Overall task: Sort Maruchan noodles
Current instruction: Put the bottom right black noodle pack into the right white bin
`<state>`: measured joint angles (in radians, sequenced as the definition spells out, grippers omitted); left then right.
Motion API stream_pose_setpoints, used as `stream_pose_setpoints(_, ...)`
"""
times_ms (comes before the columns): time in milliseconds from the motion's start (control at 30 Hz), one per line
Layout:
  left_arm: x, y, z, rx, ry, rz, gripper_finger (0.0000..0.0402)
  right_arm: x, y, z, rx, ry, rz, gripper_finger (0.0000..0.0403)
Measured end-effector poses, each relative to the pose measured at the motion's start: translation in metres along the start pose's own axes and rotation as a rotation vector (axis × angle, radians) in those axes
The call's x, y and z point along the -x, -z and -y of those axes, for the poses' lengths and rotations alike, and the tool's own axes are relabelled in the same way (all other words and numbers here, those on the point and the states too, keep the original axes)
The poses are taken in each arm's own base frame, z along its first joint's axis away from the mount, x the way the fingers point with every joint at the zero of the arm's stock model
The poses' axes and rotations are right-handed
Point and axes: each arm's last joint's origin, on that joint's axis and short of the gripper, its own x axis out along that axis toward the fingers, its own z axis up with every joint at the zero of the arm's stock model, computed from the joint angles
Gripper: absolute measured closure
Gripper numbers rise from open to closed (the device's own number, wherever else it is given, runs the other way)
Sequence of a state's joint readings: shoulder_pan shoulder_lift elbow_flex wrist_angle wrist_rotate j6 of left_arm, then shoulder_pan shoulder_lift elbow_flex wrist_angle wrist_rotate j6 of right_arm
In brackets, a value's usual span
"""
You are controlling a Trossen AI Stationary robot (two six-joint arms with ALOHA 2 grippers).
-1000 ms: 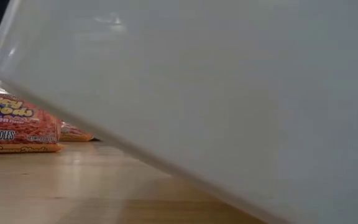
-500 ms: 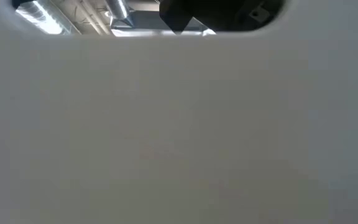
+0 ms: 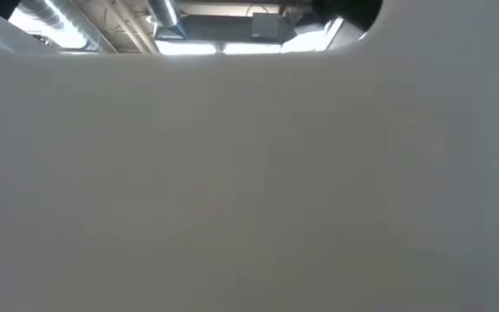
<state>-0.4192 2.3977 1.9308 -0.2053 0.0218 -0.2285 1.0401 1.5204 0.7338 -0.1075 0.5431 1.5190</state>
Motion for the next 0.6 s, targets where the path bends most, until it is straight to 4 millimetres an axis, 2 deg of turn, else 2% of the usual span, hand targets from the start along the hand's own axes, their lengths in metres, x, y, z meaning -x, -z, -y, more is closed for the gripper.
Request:
stream_pose_setpoints(233, 0.048, -0.023, 0.008, -0.064, -0.02, -0.064, 0.0114, 0.024, -0.015, -0.01, 0.041, -0.083, 0.022, 0.0331)
stream_pose_setpoints(333, 0.072, -0.025, 0.015, -0.108, -0.017, -0.155, 0.0114, 0.035, -0.023, -0.01, 0.065, -0.095, 0.049, 0.0331)
stream_pose_setpoints(467, 0.108, -0.028, 0.033, -0.179, 0.023, -0.232, 0.0114, 0.054, -0.035, -0.006, 0.084, -0.077, 0.074, 0.0331)
stream_pose_setpoints(600, 0.137, -0.035, 0.045, -0.198, 0.05, -0.231, 0.0114, 0.078, -0.05, -0.002, 0.132, 0.001, 0.104, 0.0331)
